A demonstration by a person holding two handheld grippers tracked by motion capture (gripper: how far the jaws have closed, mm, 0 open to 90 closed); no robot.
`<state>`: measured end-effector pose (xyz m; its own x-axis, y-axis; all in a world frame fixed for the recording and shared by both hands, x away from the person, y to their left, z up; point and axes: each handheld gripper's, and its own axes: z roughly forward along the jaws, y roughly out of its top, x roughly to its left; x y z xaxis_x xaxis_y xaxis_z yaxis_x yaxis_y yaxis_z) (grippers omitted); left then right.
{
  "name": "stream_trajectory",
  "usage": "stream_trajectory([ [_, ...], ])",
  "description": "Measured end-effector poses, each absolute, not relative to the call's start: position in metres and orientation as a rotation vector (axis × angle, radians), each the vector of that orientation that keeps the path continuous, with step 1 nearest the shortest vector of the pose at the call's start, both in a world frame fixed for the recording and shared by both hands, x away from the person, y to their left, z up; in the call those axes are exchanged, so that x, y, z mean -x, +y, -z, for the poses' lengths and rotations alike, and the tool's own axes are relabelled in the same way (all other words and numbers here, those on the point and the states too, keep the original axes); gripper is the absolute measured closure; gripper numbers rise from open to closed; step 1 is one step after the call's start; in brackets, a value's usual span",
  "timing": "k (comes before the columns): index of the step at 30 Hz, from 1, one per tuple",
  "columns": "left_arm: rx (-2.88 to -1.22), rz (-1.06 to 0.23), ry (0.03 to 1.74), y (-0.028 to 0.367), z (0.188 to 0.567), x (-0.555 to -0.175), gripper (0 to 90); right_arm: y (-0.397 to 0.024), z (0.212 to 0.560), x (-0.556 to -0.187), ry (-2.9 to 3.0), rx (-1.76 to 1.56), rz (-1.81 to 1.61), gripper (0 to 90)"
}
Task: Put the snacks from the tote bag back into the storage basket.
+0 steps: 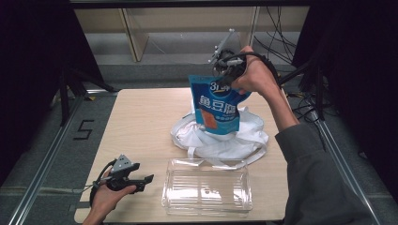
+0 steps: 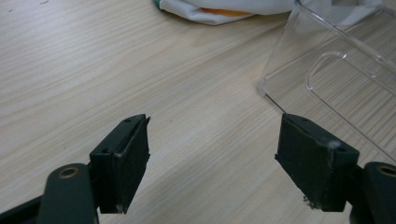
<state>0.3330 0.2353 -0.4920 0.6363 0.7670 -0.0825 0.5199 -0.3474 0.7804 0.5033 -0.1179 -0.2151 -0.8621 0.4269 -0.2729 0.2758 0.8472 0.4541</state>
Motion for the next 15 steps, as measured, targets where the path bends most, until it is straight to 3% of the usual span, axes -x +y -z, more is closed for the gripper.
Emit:
stream_trajectory([
  [15,-2.042,-0.418,1.02,0.234,0.491,-0.333,23.8,-0.12,0.17,-0.447,2.65,-0.384,-0.596,90.0],
])
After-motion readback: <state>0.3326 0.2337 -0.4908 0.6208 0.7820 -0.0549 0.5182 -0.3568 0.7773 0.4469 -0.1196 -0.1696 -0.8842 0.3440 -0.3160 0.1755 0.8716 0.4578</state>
